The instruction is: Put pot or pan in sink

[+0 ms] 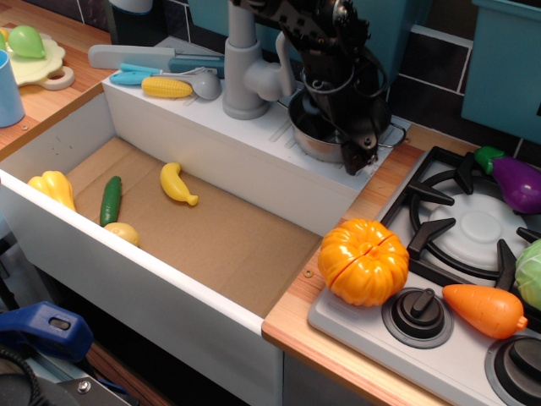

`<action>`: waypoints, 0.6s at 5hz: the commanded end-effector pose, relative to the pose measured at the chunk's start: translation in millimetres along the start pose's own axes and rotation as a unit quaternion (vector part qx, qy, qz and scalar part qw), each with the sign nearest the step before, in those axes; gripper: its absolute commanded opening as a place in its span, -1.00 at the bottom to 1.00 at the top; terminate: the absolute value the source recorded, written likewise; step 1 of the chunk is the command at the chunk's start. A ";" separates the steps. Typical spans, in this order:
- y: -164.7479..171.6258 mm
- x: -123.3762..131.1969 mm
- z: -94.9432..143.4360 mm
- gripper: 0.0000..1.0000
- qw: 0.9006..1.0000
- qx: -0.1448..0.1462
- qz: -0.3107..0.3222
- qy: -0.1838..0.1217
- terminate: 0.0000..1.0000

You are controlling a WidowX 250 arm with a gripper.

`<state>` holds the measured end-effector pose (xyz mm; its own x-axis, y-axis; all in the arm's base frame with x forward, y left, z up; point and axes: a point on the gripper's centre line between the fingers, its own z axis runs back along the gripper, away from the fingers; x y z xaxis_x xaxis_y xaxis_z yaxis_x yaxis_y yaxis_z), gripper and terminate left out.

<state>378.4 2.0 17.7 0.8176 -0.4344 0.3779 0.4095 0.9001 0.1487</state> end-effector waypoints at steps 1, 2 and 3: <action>11.7 18.2 7.9 -1.00 1.000 0.006 0.011 -0.017 -1.00; 9.0 16.8 8.8 -1.00 0.999 -0.010 0.028 -0.015 -1.00; -5.6 14.0 20.1 -1.00 0.998 0.002 0.059 -0.002 -1.00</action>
<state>363.6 -14.9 21.9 0.8922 -0.2984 0.3390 0.2796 0.9544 0.1042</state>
